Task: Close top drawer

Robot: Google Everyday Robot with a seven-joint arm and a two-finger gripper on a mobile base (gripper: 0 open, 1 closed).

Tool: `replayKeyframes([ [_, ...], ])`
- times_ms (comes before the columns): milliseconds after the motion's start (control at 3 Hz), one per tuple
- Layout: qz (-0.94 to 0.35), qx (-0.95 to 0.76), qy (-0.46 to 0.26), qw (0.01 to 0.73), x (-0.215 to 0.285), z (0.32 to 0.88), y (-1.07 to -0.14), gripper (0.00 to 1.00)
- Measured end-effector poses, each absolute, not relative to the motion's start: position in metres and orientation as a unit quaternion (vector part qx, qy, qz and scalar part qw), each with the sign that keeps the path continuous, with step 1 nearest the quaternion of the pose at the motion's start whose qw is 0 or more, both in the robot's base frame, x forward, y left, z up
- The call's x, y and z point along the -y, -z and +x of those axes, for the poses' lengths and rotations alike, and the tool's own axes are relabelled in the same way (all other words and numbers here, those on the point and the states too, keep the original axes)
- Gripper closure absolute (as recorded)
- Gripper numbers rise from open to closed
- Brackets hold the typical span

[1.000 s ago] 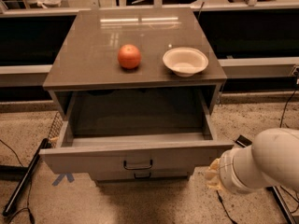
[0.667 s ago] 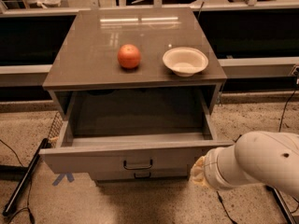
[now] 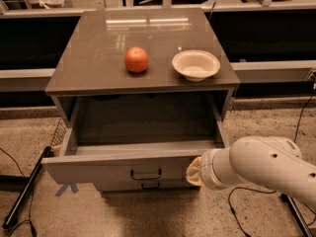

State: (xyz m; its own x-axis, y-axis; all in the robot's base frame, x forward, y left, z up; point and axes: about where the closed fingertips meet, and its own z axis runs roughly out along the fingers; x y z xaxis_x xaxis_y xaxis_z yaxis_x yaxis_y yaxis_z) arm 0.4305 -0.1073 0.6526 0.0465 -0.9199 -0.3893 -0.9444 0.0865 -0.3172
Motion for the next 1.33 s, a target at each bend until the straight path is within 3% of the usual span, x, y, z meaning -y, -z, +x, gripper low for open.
replayKeyframes([
  [1333, -0.668, -0.687, -0.044, 0.281, 0.093, 0.498, -0.636, 1.0],
])
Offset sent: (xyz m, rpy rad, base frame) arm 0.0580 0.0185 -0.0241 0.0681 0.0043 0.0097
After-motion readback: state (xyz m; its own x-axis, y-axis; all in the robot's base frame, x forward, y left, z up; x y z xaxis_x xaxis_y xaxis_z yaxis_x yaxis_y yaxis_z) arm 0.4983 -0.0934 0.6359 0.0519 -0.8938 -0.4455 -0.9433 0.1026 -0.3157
